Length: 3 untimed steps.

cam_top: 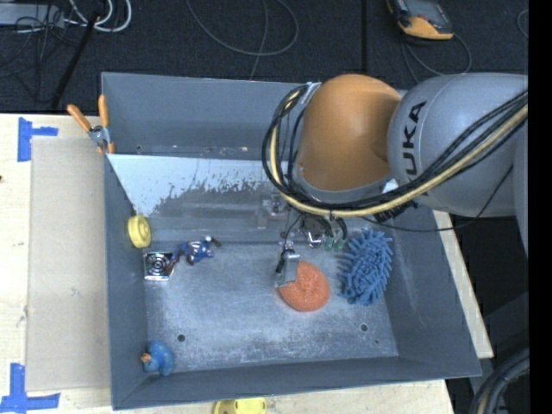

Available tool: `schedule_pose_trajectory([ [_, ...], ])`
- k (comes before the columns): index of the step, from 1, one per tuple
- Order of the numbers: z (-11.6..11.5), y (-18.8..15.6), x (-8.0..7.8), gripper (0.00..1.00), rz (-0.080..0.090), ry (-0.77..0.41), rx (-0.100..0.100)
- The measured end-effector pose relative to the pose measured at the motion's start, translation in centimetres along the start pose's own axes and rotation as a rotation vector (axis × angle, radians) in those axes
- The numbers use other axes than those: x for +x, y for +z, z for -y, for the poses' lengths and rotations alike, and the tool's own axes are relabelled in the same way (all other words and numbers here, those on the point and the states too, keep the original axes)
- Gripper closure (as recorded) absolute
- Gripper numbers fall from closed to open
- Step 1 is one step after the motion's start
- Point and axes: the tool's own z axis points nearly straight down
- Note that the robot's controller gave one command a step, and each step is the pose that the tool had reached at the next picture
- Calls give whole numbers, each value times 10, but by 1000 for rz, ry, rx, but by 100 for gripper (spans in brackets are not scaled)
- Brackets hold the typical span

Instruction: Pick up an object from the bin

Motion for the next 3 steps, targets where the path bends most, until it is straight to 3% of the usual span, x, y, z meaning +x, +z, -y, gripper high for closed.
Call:
schedule_pose_trajectory([
  [1, 34, 29, -8, 0, 10, -9, -1],
  [2, 60, 59, -9, 0, 4, -64, 0],
  [3, 79, 103, 30, 100, 9, -171, -1],
])
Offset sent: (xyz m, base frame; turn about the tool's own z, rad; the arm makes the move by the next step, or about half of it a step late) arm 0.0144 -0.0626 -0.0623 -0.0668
